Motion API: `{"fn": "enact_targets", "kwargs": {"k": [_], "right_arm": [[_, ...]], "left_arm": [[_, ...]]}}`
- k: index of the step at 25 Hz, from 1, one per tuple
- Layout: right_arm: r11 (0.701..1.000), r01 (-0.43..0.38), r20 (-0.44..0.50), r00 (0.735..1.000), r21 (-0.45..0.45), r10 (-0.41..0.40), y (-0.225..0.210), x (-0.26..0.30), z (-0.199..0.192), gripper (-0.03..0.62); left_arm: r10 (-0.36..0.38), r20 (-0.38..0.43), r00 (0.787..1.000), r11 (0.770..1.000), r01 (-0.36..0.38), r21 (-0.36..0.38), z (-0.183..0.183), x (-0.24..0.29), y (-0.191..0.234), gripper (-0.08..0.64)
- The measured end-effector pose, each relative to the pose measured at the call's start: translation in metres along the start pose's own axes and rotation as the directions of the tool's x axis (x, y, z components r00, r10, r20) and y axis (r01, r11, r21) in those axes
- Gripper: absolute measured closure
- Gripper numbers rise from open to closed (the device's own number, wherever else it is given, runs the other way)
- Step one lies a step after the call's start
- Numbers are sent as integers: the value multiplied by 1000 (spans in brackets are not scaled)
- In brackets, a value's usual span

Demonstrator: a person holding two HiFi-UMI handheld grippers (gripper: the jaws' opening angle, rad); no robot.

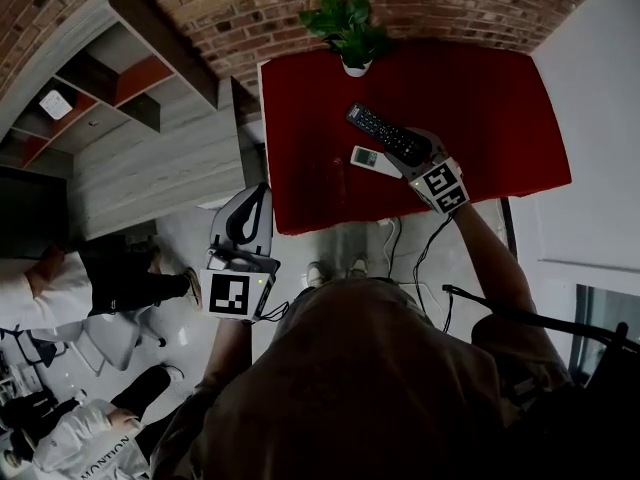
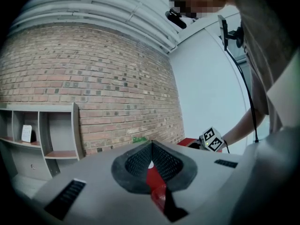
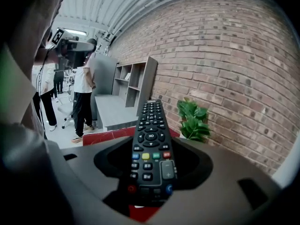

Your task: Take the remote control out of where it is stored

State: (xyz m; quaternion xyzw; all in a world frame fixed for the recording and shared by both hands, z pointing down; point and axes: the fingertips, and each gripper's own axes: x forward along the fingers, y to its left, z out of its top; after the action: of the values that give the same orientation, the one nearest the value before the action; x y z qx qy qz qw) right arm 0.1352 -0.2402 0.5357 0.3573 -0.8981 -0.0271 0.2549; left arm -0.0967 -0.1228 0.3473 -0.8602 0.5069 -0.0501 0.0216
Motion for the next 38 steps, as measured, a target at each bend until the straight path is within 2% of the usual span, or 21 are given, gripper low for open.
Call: {"fn": "enact_targets", "kwargs": {"k": [9,21,28,38], "right_arm": [[998,-53,-139,989,39,58,-8,40,-63,344],[995,-84,-330,939,54,98,-21,76,-144,344],[988,-118,-383,912,100,147,-21,89,-166,344],[980,-170,-439,877,101,197,-19,103,-188,344]], "left_arm": [[34,-12,999,999,-34,-2,0,7,5,551],[53,-55,997,999,-53,-3,-10,11,5,551],[59,-69,996,998,-59,3,-10,13,3,551],[66,-94,993,998,-65,9,-15,10,1,551]]}}
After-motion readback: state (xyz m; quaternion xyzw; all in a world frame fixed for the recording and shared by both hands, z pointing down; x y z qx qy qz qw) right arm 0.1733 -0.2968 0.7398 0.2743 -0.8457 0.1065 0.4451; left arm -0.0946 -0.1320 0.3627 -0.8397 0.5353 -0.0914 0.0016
